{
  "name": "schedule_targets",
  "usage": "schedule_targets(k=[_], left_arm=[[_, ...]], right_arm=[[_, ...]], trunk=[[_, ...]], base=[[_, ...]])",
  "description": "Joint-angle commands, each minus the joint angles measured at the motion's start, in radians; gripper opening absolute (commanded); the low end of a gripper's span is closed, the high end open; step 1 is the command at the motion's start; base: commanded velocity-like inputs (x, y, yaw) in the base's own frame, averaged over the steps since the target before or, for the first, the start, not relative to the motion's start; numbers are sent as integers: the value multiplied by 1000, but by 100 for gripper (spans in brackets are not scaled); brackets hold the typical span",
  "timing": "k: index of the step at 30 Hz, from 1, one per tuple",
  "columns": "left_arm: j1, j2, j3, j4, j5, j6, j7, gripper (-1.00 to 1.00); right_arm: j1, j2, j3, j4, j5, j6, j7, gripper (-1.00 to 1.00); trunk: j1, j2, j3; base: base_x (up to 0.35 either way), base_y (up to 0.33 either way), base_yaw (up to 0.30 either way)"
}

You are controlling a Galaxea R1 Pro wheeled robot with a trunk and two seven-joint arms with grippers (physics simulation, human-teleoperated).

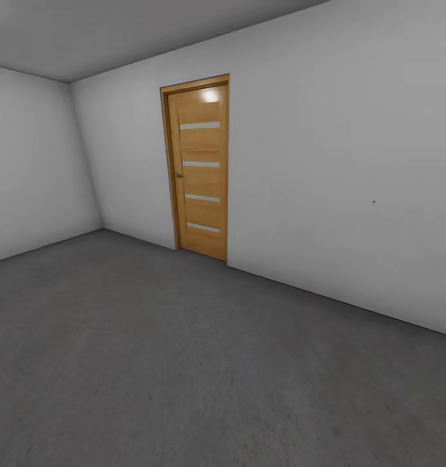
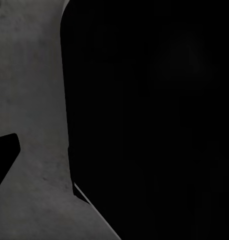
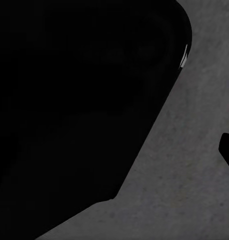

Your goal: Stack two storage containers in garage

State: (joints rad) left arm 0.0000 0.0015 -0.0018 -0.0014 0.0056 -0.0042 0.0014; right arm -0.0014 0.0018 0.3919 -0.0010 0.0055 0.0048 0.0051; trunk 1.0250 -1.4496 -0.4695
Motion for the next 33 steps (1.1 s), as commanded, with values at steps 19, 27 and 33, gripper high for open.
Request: schedule_targets(k=[19,27,33], left_arm=[[0,0,0,0,1,0,0,100],[0,0,0,0,1,0,0,100],[0,0,0,0,1,0,0,100]], right_arm=[[0,0,3,0,1,0,1,100],[0,0,3,0,1,0,1,100],[0,0,3,0,1,0,1,100]], trunk=[[0,0,-1],[0,0,-1],[0,0,-1]], base=[[0,0,0],[0,0,0],[0,0,0]])
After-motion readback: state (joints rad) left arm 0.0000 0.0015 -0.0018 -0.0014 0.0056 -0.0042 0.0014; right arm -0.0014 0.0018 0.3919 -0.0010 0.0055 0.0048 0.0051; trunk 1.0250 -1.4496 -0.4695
